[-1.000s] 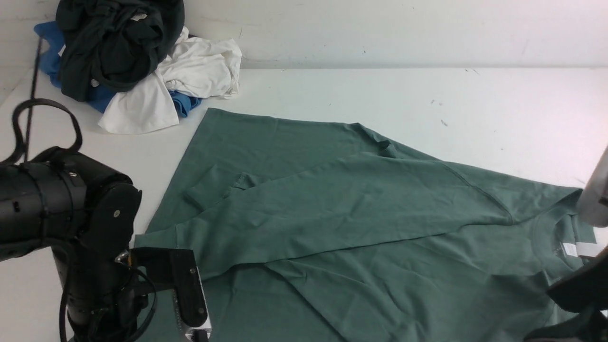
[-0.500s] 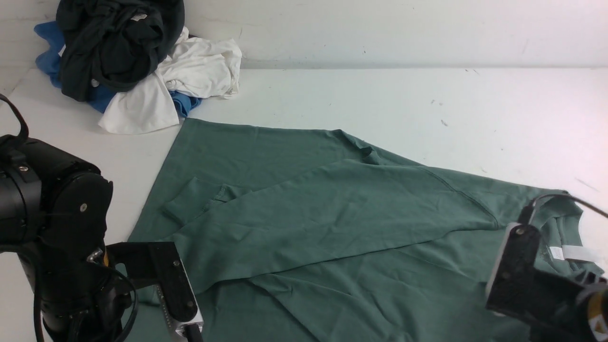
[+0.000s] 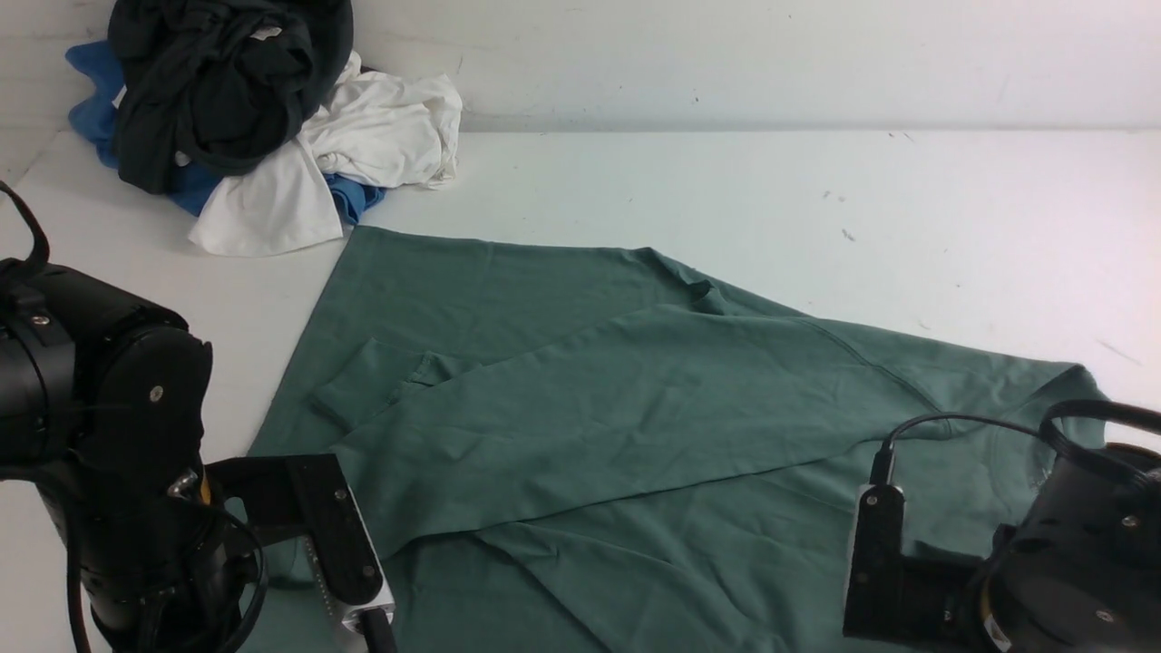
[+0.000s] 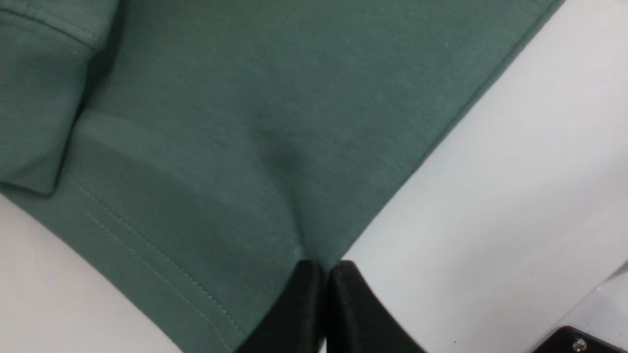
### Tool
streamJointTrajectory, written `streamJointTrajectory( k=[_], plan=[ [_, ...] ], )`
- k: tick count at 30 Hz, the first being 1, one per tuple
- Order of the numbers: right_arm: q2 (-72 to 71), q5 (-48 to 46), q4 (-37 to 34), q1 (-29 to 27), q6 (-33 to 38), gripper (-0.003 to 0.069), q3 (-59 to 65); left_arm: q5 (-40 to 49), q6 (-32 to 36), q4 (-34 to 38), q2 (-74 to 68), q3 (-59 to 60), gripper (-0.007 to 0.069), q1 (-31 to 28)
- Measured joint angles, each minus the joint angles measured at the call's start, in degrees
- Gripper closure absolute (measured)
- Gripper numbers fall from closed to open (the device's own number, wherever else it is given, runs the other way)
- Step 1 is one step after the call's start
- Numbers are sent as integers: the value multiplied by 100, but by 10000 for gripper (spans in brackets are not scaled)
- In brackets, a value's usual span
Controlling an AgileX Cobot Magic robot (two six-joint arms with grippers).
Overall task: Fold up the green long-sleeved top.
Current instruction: Use both arms simultaneously to clamp the lower edge of the clothing fabric, then use both arms to drag the lower edge of the fabric forward and fold it over the upper edge
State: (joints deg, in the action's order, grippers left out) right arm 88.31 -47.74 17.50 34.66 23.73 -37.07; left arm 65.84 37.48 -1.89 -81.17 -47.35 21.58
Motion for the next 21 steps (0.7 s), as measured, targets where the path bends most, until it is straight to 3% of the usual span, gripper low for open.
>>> streamJointTrajectory(
  k=[1, 2, 5, 7, 15, 21],
  plan=[
    [5, 8, 23, 0, -62, 335, -12, 0, 0, 6, 0, 0, 629, -55],
    [5, 14, 23, 0, -77, 358, -13, 0, 0, 6, 0, 0, 629, -63],
    [-115, -37, 2, 0, -176, 571, -25, 2, -5, 19, 0, 0, 629, -142],
    [-452, -249, -4, 0, -170, 638, -132, 13, -5, 19, 6, 0, 629, -148],
    [-1480, -1708, -39, -201, 515, 657, -1074, 112, -5, -212, 353, -426, 629, -148],
    [-1349, -2191, -520, -1139, 1012, 657, -2345, 146, 33, -465, 185, -2069, 618, -254]
  ],
)
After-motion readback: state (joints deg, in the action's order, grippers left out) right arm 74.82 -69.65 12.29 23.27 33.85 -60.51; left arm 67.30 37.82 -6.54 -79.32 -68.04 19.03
